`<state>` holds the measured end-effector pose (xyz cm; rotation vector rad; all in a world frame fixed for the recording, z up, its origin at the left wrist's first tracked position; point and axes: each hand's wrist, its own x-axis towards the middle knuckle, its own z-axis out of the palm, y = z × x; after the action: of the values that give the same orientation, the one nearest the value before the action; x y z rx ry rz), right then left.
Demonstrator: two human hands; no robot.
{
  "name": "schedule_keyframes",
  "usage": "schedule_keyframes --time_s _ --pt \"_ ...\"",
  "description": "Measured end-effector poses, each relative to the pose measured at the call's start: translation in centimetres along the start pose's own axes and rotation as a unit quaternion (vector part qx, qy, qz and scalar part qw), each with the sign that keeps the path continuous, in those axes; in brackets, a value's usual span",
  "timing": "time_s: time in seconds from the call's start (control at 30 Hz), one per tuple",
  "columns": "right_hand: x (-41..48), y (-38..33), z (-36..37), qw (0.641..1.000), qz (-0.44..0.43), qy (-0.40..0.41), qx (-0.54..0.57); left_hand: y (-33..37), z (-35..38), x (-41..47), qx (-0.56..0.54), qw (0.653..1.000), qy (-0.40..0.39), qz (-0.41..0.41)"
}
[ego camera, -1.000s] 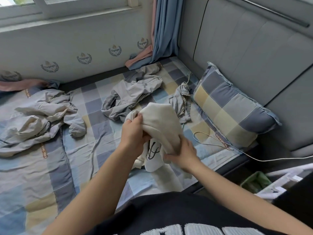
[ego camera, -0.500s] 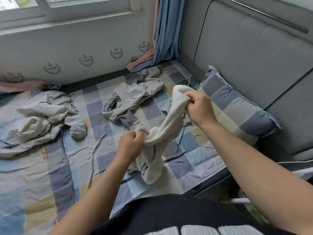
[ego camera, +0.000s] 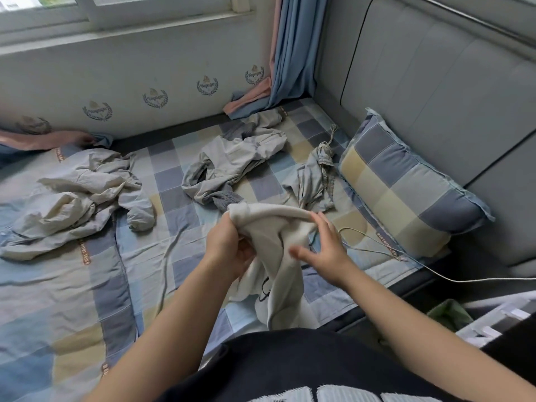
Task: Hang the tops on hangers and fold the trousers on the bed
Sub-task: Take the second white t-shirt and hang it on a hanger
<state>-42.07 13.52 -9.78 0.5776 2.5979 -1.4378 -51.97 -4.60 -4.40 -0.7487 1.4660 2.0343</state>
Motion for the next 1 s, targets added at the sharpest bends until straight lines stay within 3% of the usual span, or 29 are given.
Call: schedule_keyframes --time_s 0.13,0.23,0.37,0.53,0.67,0.77,0.87,0.93,1.0 --pt "-2.5 1.7 3.5 0.991 0.119 0.006 0.063 0.8 0.5 -0.2 -0.07 0.998 0.001 -0.003" --pt "-2.3 1.5 4.7 0.979 0.16 -0.028 0.123 1.1 1.1 -0.4 -0.107 0.994 -0.024 -0.015" --pt "-0.7 1.5 4.4 0.984 0.159 -0.014 0.08 1.2 1.5 -0.7 -0.128 0.991 -0.043 -0.018" --pt "0.5 1.4 -0.2 0.989 0.046 0.138 0.034 2.3 -0.4 1.0 -0.154 0.988 -0.01 -0.014" --pt "1.7 -0.4 -4.1 0.987 -0.015 0.162 0.016 0.6 -1.7 2.3 -0.034 0.999 0.021 -0.03" --pt "2.2 -3.0 -5.8 0.986 -0.011 0.143 0.087 -0.5 -1.8 2.1 0.046 0.999 0.01 -0.018" --pt "2.7 -5.9 -6.6 0.972 0.004 0.106 0.208 -1.4 -1.3 0.8 0.198 0.976 0.002 0.091" --pt "2.9 -7.8 -6.7 0.961 0.011 0.09 0.263 -2.1 -0.7 -0.7 0.281 0.935 -0.01 0.215" --pt "2.9 -9.7 -6.6 0.946 0.02 0.079 0.314 -2.4 0.1 -2.3 0.326 0.897 -0.074 0.29"
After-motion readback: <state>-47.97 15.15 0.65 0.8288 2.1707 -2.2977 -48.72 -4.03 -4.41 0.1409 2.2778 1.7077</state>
